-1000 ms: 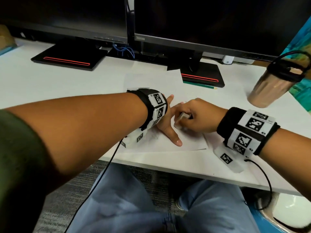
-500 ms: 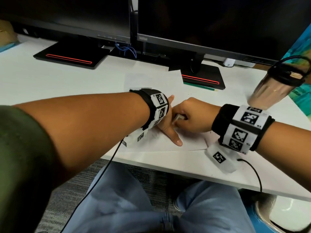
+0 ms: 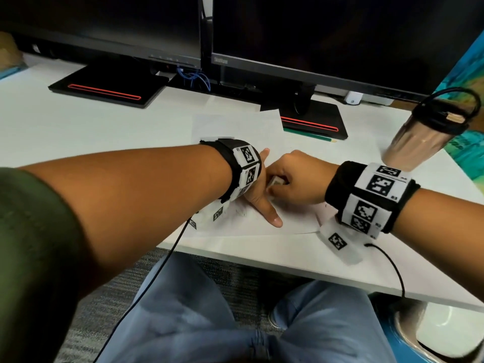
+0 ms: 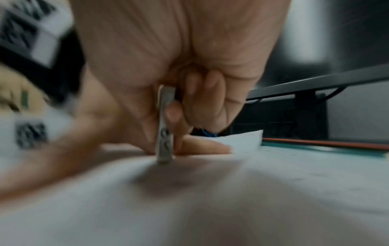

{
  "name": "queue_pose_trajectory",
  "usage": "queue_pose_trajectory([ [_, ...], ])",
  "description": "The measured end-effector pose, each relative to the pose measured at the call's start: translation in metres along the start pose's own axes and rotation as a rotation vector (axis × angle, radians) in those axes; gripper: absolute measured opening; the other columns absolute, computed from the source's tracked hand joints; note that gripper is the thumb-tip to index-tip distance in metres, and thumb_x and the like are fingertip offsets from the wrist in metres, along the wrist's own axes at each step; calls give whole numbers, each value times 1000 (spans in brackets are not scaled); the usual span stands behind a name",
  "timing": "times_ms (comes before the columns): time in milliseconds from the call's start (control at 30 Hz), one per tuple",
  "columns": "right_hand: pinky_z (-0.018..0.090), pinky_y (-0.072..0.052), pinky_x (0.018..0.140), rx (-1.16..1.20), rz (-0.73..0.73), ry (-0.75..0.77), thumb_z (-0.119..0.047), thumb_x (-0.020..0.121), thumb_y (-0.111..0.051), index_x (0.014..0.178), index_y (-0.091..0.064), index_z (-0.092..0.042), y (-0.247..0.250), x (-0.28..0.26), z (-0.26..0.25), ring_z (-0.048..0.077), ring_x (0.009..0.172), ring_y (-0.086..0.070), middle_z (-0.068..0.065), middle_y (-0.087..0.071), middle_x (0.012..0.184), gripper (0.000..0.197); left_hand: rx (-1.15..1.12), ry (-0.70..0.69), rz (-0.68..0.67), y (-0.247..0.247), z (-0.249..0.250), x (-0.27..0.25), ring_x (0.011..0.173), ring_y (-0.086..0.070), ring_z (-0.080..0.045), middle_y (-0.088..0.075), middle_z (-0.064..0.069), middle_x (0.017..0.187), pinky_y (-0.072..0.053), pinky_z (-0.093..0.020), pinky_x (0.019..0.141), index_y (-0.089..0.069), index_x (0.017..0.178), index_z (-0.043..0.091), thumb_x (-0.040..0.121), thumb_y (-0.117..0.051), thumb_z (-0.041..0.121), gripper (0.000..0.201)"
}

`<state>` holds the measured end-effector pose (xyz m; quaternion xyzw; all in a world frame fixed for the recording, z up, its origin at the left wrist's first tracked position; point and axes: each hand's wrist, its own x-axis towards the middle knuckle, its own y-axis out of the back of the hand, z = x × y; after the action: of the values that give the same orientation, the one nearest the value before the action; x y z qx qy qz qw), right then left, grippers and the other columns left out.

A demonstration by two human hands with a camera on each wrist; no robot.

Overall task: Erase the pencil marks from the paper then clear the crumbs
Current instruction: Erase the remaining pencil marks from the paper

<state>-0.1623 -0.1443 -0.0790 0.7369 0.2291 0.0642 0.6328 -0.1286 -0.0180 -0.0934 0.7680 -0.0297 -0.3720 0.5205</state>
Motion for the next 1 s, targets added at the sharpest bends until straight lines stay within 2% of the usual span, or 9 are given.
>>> queue_pose_trajectory([
  [133,26,-47,68,46,51,-69,-19,88,-57,92,-72,-19,4,2,4,19,82,-65,-1,-70,84,15,5,10,9,-1,1,1,151,4,-41,31,-12,160,-10,-56,119,19,154,32,60,-52,94,133],
  [267,7,-37,56,85,13,12,-14,87,-59,75,-58,-34,2,0,-5,-6,63,-57,-23,-60,58,23,30,1,-26,3,1,-2,151,9,-38,28,-12,161,-8,-54,120,6,158,31,67,-49,91,122],
  [333,16,-49,68,109,16,-25,-19,88,-61,81,-68,-27,3,1,-1,-1,72,-62,-20,-68,70,13,33,-3,-12,2,1,-3,152,5,-39,29,-13,161,-10,-54,120,8,157,33,64,-48,93,124],
  [400,27,-49,70,91,58,-76,-22,89,-61,86,-70,-22,4,3,3,12,79,-65,-8,-69,78,10,41,2,-1,1,1,-1,151,2,-41,30,-14,160,-11,-55,120,13,156,33,62,-49,94,127],
  [467,17,-42,62,88,32,-28,-17,88,-59,81,-62,-28,4,1,0,-1,66,-58,-17,-60,65,13,50,-2,-20,3,2,-3,151,5,-41,31,-14,159,-10,-55,120,9,157,33,66,-48,92,122],
  [533,11,-38,57,76,-41,12,-17,87,-60,79,-60,-32,5,-2,-7,-4,60,-55,-18,-59,58,18,41,-14,-31,4,3,-5,151,8,-39,32,-14,159,-9,-54,120,5,157,35,69,-48,90,117],
  [667,33,-54,75,63,12,-94,-24,86,-63,92,-73,-21,8,0,5,19,81,-65,0,-72,85,12,14,5,18,-1,2,0,152,1,-39,30,-12,160,-12,-54,120,18,155,34,62,-52,93,131],
  [800,31,-53,70,40,-92,4,-24,86,-60,93,-72,-23,1,-4,-1,15,76,-65,-2,-73,85,14,22,0,-16,2,2,0,151,2,-41,32,-14,159,-12,-55,119,7,157,37,65,-51,92,122],
  [1000,32,-54,70,12,-23,-6,-23,87,-60,94,-72,-20,3,-4,2,16,73,-63,-1,-71,82,14,17,12,-4,1,2,2,152,2,-40,32,-12,159,-13,-54,119,12,156,35,62,-52,92,128],
])
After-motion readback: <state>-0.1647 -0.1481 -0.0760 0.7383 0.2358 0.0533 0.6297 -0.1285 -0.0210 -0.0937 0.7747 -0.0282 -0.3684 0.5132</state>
